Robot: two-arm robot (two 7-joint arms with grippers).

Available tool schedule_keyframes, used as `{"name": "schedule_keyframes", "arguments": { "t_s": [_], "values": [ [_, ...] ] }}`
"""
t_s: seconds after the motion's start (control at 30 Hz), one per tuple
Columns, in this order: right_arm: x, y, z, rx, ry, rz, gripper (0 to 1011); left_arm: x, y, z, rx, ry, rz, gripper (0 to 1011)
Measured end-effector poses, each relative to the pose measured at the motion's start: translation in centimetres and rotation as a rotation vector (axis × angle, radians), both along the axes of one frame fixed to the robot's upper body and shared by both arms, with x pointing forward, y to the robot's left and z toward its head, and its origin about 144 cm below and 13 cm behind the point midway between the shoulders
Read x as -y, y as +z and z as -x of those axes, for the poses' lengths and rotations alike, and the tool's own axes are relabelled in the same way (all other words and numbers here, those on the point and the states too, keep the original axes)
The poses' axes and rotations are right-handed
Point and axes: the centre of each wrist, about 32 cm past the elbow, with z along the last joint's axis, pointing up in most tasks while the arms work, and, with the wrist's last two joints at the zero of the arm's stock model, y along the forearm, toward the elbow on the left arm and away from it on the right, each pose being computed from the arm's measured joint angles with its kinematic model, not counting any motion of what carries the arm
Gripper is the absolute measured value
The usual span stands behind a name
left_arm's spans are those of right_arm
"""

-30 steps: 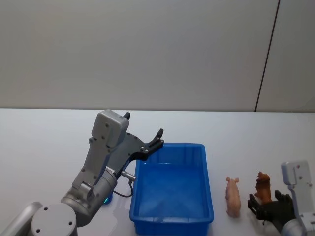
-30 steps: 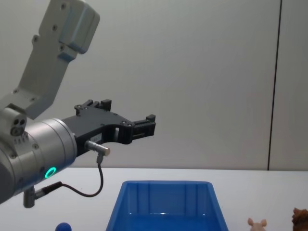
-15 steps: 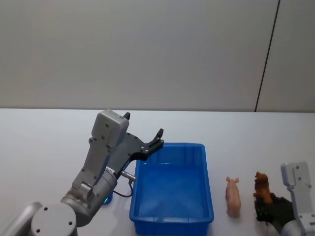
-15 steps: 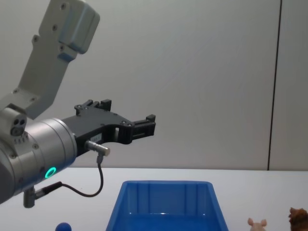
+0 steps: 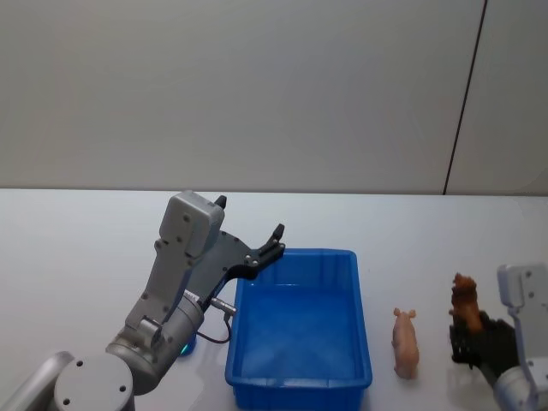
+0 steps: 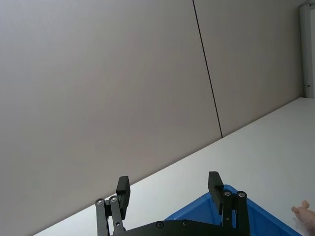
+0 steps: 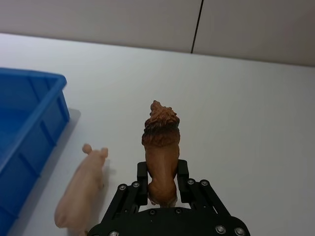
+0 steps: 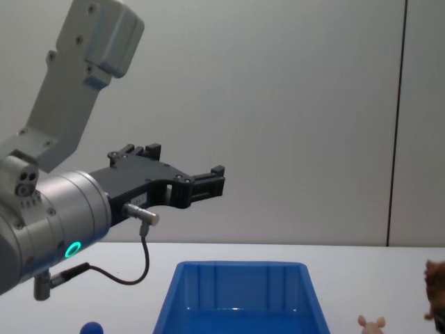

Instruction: Pick up the two dolls from the table and place them into the box.

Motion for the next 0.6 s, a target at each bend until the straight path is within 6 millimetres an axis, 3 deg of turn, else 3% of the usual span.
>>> {"name": "schedule_keyframes", "arguments": {
  "t_s": [0.6],
  "values": [
    [-0.8, 2.5, -0.5, 0.136, 0.178, -0.041, 333, 0.0, 0.0, 0.0, 0.000, 0.000, 0.000, 1002]
  ]
}}
